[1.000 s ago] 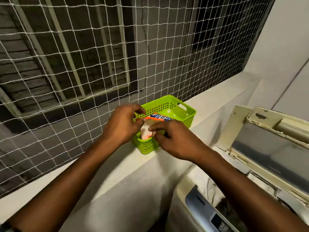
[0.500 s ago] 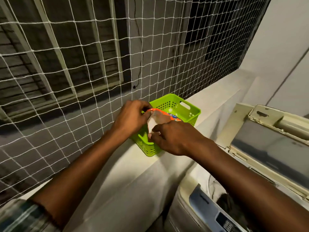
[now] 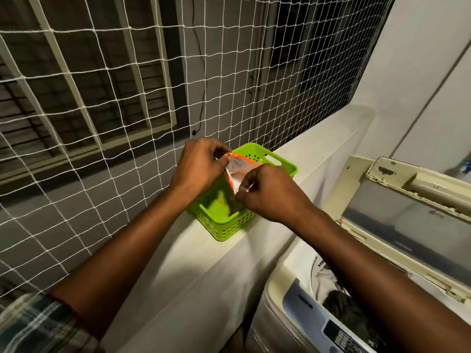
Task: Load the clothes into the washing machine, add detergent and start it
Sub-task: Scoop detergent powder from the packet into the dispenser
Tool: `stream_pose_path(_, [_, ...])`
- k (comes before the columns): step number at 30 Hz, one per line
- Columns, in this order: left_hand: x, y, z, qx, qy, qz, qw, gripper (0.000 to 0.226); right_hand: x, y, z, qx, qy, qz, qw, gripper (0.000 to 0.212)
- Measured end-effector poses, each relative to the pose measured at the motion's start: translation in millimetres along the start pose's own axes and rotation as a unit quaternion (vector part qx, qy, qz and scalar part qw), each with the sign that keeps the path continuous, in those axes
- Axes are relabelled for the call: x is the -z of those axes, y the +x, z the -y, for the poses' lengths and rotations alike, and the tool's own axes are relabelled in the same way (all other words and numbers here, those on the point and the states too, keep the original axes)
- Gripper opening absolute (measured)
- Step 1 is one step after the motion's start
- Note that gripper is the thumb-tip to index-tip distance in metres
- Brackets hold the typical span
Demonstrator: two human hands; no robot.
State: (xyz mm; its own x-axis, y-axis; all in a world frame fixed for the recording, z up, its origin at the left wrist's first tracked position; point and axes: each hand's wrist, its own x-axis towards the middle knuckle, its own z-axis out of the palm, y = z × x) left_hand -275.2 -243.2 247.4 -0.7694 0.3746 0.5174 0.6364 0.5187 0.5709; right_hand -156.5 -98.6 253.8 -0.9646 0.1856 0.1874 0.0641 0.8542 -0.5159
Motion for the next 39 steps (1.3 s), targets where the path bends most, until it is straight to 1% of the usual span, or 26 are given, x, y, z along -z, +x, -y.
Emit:
stream_pose_path(3, [0.3,-0.6,-4.8,-0.012,-0.007,0.005,1.000,0.018,10.9,-1.5,0.3,0.015,-0.049,-0.068,0.996,0.012])
stream_pose_path(6, [0.1,-6.1,-8.4,-0.032,-0.009,0.006,0.999,0.017,19.9,-2.8,-5.1,0.030,-0.051,-0.093,0.994,0.010])
stream_pose_path(13, [0.2,-18.0,-4.9,-0.042,-0.002,0.014,0.999,0.017,16.2,-6.6,-22.2,0.027,0.000,-0.128,0.991,0.008])
stream_pose_path(21, [-0.3,-17.6,-6.4,-0.033,0.013,0.019,0.999,0.019,13.8,-10.1,-23.6,0.002,0.054,-0.126,0.991,0.010])
stream_pose_path(27, [1.3,-14.0,-5.2,-0.041,0.015,0.012,0.999,0.018,20.7,-13.7,-28.3,-0.009,0.106,-0.157,0.982,0.011])
stream_pose_path(29, [1.5,-12.8,-6.2,-0.046,0.021,0.009,0.999,0.019,24.8,-15.6,-30.1,-0.024,0.145,-0.171,0.974,0.007])
stream_pose_path(32, [1.8,-10.0,-4.6,-0.055,0.024,0.006,0.998,0.018,29.2,-19.4,-36.9,-0.056,0.236,-0.178,0.954,0.003])
stream_pose_path(36, [2.9,-6.1,-1.8,-0.054,0.026,0.008,0.998,0.020,38.5,-30.6,-43.9,-0.097,0.368,-0.173,0.909,0.003])
stream_pose_path(39, [2.5,-4.6,-1.3,-0.050,0.037,0.014,0.998,0.020,50.4,-45.7,-44.1,-0.108,0.436,-0.157,0.879,0.006])
